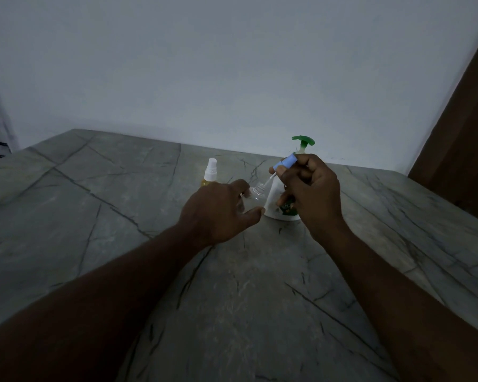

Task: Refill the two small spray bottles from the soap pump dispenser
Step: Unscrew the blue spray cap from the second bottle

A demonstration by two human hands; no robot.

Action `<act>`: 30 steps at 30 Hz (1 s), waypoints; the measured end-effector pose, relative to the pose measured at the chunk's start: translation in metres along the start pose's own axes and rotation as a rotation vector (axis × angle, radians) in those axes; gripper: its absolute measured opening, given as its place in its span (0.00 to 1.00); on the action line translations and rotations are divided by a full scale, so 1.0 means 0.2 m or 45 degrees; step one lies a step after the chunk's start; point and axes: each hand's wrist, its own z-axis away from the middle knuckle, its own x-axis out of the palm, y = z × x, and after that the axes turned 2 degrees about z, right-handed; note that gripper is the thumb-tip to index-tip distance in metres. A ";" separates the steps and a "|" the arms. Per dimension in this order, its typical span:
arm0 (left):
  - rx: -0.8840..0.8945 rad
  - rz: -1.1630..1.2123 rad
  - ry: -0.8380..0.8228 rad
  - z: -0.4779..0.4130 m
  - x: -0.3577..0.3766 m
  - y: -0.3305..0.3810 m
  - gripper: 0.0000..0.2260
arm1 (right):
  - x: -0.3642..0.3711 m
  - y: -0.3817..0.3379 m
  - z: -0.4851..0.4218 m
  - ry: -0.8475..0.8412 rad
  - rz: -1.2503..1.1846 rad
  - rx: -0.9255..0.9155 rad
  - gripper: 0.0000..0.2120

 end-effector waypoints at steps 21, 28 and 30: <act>0.004 0.119 0.237 -0.01 -0.06 0.03 0.22 | 0.04 0.11 0.05 -0.098 0.933 -0.471 0.13; 0.003 0.076 0.130 0.00 -0.03 0.01 0.19 | 0.10 0.15 0.08 -0.349 1.261 -0.479 0.12; -0.003 0.065 0.118 0.00 -0.02 0.00 0.21 | 0.09 0.14 0.08 -0.378 1.285 -0.448 0.12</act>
